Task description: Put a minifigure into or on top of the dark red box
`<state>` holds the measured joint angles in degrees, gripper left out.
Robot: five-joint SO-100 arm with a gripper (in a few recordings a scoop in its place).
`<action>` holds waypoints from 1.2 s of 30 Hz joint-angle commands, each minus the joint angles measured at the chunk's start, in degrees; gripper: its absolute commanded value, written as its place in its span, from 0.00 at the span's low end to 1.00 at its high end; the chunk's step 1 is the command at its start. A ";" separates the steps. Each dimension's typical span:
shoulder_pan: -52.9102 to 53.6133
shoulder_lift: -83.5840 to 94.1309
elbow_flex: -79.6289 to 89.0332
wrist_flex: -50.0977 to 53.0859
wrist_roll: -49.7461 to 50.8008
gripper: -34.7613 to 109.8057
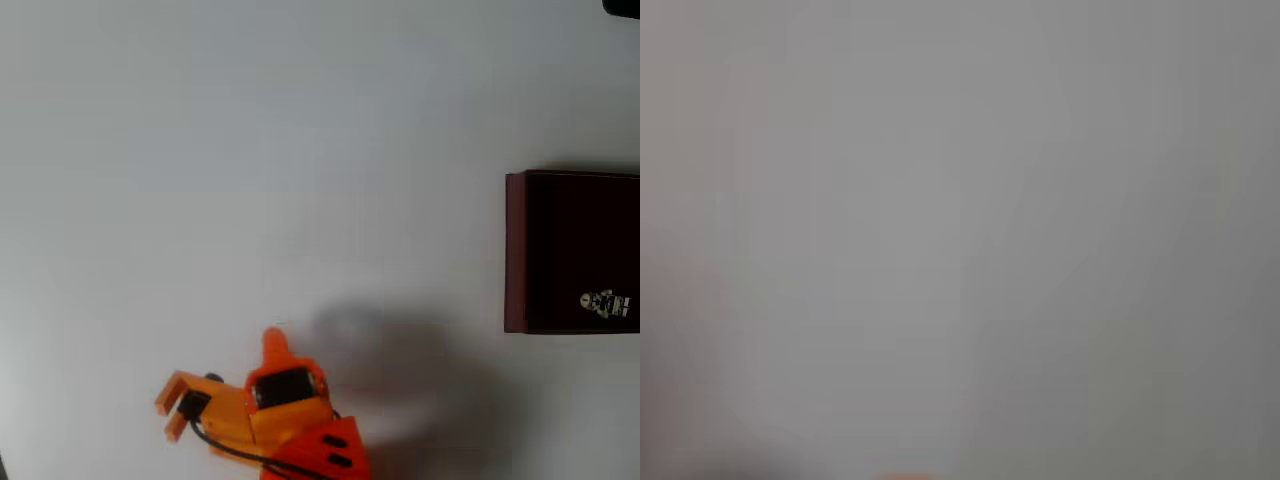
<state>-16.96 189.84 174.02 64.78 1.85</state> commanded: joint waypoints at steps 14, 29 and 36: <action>-5.27 2.29 -1.76 12.48 -1.85 0.24; -5.01 2.29 -1.76 12.48 -1.67 0.24; -5.01 2.29 -1.76 12.48 -1.67 0.24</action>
<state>-21.01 191.87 174.11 75.67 0.18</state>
